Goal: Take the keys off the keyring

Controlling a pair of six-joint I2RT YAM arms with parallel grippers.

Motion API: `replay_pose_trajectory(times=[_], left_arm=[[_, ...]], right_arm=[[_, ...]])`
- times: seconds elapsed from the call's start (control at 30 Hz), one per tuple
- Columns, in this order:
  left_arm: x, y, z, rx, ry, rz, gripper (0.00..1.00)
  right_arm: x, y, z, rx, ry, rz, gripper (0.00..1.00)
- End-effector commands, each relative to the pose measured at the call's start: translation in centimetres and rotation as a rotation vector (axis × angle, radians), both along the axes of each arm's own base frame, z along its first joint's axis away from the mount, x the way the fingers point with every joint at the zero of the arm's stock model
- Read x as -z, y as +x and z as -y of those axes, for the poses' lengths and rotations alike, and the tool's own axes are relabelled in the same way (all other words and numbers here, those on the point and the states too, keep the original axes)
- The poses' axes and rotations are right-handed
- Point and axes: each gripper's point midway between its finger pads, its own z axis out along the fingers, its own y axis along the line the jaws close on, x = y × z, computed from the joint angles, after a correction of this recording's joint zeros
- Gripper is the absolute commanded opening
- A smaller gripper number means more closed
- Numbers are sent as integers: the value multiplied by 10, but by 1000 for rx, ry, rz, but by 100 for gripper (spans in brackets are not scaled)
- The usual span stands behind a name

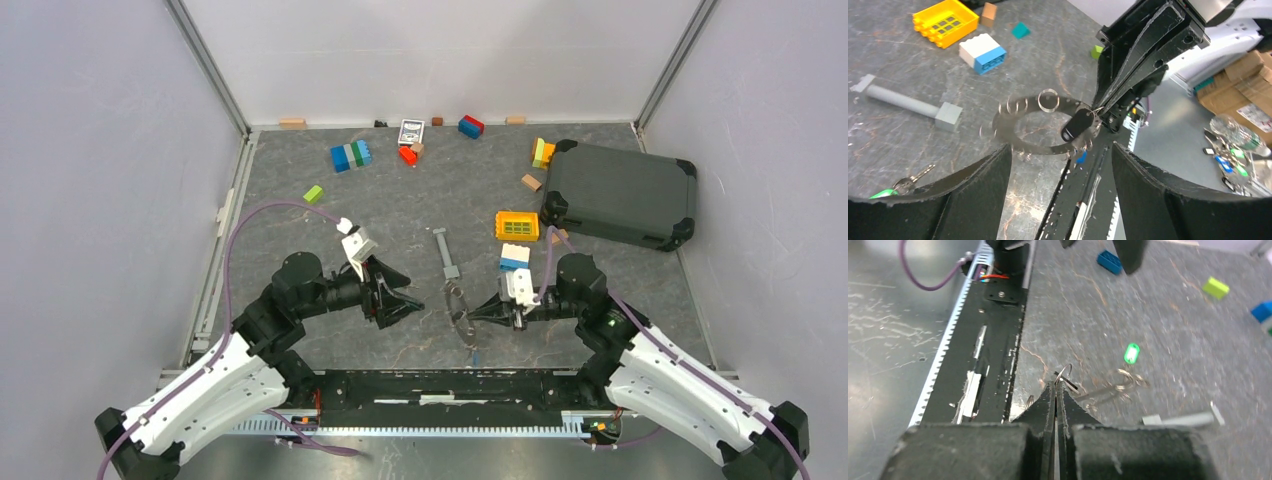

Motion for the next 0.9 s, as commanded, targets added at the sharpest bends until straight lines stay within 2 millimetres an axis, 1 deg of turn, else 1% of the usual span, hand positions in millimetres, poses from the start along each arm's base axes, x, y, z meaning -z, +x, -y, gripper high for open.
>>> replay_pose_trajectory(times=[0.0,0.03,0.13,0.2,0.27,0.33,0.43,0.5,0.57,0.6,0.63,0.7,0.87], left_arm=[[-19,-26,9,181,-69,124,79],[-20,-27,10,190,-67,131,78],[-20,-36,17,225,-56,158,77],[-20,-44,23,245,-41,199,77],[-21,-57,30,272,-35,243,77],[-19,-65,36,290,-29,265,77],[-15,-69,43,297,-8,297,75],[-14,-69,46,292,-3,324,73],[-10,-66,47,265,13,335,73],[-15,-63,48,245,-6,348,73],[-15,-60,48,226,-10,354,73],[-15,-53,49,195,-2,402,73],[-16,-39,51,110,2,443,74]], right_arm=[[-43,-27,-6,-212,115,193,0],[-40,-29,-6,-219,100,173,0],[-41,-33,-6,-251,83,163,0],[-43,-32,-7,-252,78,162,0],[-45,-31,-7,-243,77,161,0],[-47,-31,-8,-238,82,157,0],[-51,-31,-8,-235,93,146,0],[-53,-32,-8,-235,96,137,0],[-54,-32,-8,-227,98,126,0],[-55,-32,-8,-225,100,118,0],[-56,-33,-8,-224,102,114,0],[-57,-34,-8,-223,106,105,0],[-58,-37,-8,-231,111,96,0]])
